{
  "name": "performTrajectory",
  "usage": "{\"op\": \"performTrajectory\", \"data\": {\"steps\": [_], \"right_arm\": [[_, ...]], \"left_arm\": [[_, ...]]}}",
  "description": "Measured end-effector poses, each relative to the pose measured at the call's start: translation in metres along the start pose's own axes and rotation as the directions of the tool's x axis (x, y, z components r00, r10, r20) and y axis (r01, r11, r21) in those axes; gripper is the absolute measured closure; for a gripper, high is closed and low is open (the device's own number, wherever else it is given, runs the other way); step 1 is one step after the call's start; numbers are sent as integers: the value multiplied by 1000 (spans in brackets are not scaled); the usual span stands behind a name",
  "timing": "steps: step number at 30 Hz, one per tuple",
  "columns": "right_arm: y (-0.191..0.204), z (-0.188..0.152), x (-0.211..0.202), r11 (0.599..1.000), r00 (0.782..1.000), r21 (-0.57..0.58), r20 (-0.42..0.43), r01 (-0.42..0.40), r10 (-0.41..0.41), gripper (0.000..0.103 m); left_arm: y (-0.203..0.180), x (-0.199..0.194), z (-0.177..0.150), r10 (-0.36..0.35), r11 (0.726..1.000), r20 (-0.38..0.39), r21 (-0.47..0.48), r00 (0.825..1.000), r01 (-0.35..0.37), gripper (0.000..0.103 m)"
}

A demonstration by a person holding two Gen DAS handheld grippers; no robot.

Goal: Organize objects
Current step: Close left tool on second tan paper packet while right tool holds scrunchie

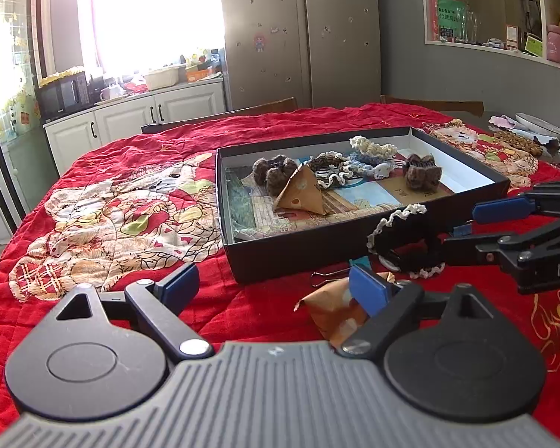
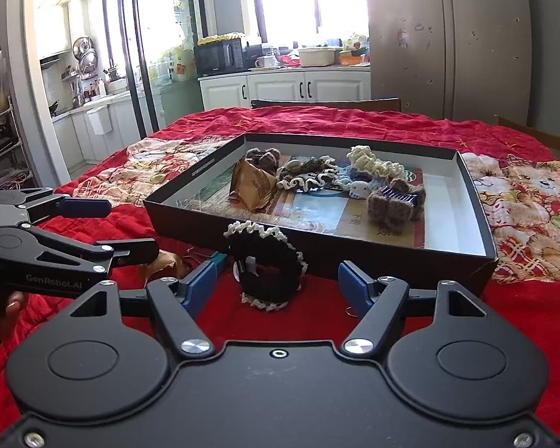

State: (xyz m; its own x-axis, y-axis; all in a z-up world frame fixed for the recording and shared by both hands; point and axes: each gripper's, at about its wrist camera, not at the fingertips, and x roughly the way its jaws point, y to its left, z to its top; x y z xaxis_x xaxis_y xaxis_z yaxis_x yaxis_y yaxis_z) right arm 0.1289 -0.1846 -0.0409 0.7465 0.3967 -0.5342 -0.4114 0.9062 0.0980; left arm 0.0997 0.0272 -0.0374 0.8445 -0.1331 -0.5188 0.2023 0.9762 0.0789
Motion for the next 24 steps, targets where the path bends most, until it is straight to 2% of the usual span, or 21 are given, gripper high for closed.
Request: {"op": "performTrajectory", "data": {"steps": [10,18,24], "right_arm": [[2,-3,9,1000,1000,-5,-7,-15,15,36],[-8,-2,23,998,999,61,-28,-13,15,53],[-12,0,34,997,999,80,-43,-8,11,61]], "left_arm": [[-2,0,-4,-8,1000,14,28,1000,8,9],[-8,-2,-10,-59,995,16,82,998,57,8],[-18,1,-15,-116,985,3,131,993,115,8]]}}
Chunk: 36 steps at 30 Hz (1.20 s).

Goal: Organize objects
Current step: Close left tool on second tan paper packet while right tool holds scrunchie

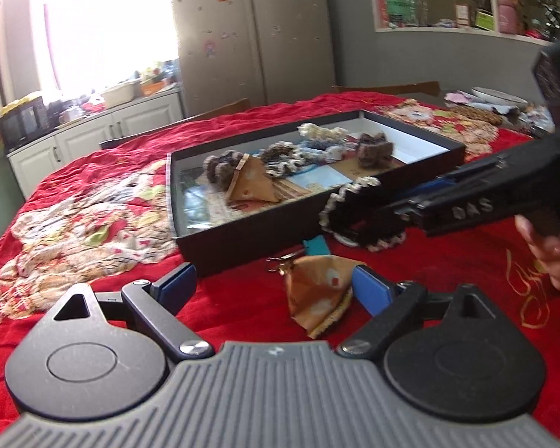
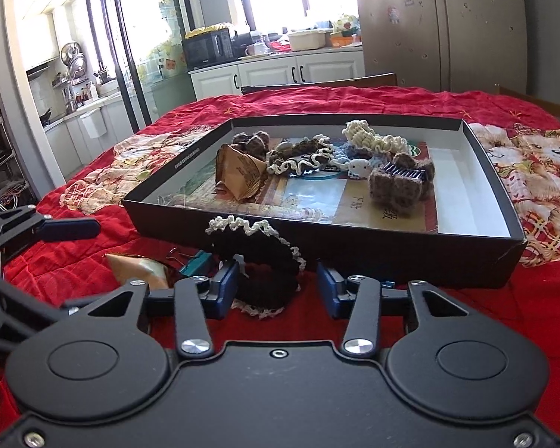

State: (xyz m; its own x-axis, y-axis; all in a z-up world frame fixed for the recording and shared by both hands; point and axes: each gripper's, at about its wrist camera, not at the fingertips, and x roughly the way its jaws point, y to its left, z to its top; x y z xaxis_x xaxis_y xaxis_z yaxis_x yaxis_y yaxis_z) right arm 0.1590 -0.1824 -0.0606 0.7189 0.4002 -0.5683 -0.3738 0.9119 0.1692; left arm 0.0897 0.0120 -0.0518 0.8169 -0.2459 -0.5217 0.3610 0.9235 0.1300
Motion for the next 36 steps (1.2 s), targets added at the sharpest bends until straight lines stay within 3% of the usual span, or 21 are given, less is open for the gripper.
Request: {"op": "performTrajectory", "data": {"steps": [8,12,15,20,33,36], "right_arm": [[0,1,7,1000,1000,2,-5,-8,8,74],[-1,1,5,1000,1000,9,0,-4,4,84],[-1,0,4,1000,1000,9,-3,-7,7,86],[0,-1,3,1000,1000,3,3,-10,10,87],[1,-1,-5,1000,1000,1,22,-21,21,90],[3,-1,-7,1000,999,-3,25,-27,27,90]], "left_arm": [[-13,13,-1,-24,998,-24,65,999,26,9],[-18,17,0,-37,995,-27,88,999,39,18],[-19,19,0,-50,994,-41,92,998,54,31],[-17,21,1,-76,994,-49,73,996,79,44],[-17,18,2,-89,994,-51,57,995,92,57],[-14,17,3,-88,995,-55,46,995,91,64]]}}
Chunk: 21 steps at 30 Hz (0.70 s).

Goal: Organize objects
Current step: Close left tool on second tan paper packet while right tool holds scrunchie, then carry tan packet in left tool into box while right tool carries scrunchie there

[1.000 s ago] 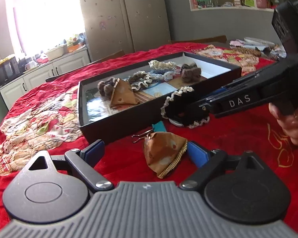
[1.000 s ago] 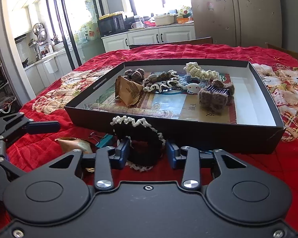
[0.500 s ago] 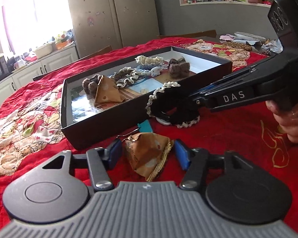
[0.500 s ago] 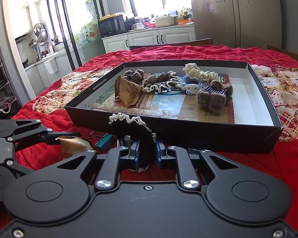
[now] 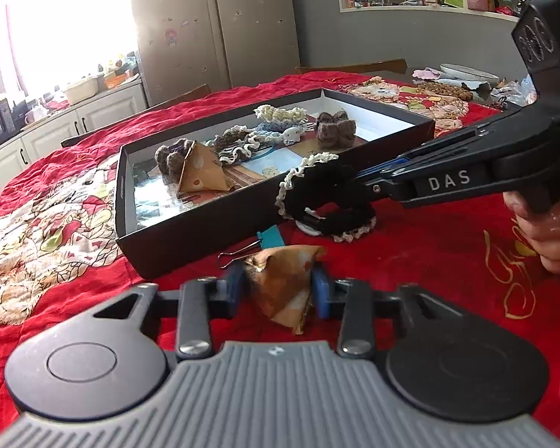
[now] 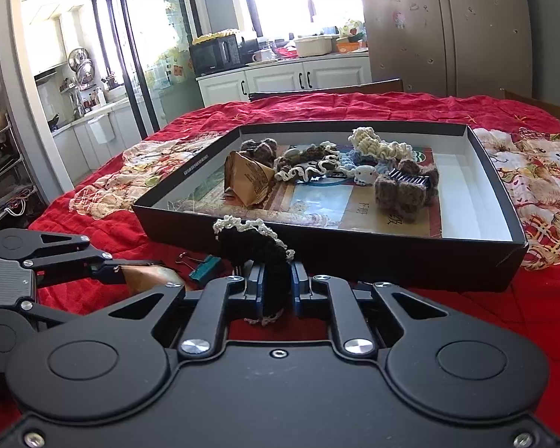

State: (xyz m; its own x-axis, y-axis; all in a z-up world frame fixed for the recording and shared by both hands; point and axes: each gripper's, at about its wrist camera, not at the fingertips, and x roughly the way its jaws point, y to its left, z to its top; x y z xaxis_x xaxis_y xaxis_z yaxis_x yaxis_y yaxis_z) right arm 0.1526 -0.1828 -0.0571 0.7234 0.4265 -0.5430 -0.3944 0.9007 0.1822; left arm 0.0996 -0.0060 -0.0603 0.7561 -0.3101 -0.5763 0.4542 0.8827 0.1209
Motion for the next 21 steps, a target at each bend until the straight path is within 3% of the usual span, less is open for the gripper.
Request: {"op": "performTrajectory", "data": {"steps": [10,21], "right_arm": [[6,2,-12,1000,1000,-19,27,-15,16,90],[13,12,-34,999,996,-37,81,-33,36,90]], "left_arm": [[5,-7,2,-5,999,9,-39,1000,6,65],[4,-26,20,-2,999,72,-32,997,5,65]]}}
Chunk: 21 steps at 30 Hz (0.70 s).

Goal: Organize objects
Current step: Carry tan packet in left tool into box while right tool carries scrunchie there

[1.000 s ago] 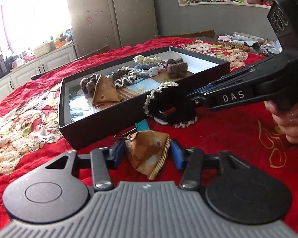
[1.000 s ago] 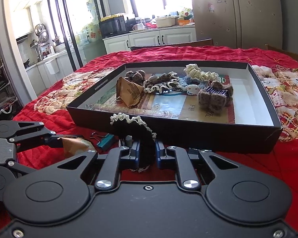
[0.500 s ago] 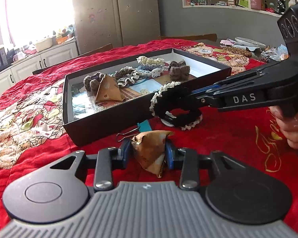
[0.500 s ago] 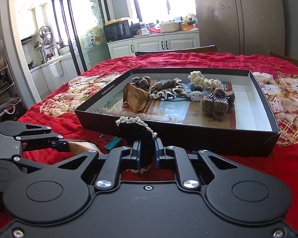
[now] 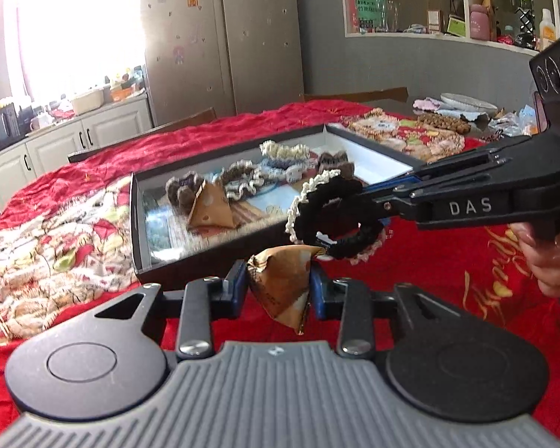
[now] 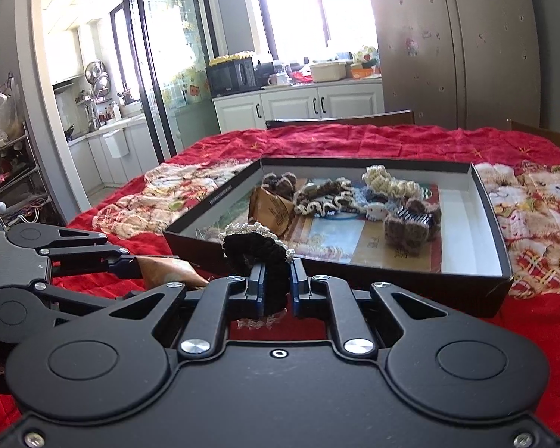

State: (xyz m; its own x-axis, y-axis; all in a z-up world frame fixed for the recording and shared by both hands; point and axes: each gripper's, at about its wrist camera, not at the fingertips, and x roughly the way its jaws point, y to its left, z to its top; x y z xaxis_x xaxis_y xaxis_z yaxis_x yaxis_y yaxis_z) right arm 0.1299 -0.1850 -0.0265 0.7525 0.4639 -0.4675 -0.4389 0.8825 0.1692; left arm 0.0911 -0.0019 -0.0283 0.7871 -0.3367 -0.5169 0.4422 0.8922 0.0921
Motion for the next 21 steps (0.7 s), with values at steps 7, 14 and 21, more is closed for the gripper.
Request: {"op": "performTrajectory", "data": {"steps": [7,14,21], "right_arm": [[-1,13,-11,1000,999,-13,43,16,-16,90],[-11,32,-20,998,994,-11,89,57,-55,90],[-25,50,-18,995,988,8,119,99,-99,90]], "left_arm": [[1,0,18,18,1000,31,4,999,-18,65],[2,8,40,28,1000,63,7,998,-29,65],[4,26,62,39,999,79,-12,996,-38,65]]}}
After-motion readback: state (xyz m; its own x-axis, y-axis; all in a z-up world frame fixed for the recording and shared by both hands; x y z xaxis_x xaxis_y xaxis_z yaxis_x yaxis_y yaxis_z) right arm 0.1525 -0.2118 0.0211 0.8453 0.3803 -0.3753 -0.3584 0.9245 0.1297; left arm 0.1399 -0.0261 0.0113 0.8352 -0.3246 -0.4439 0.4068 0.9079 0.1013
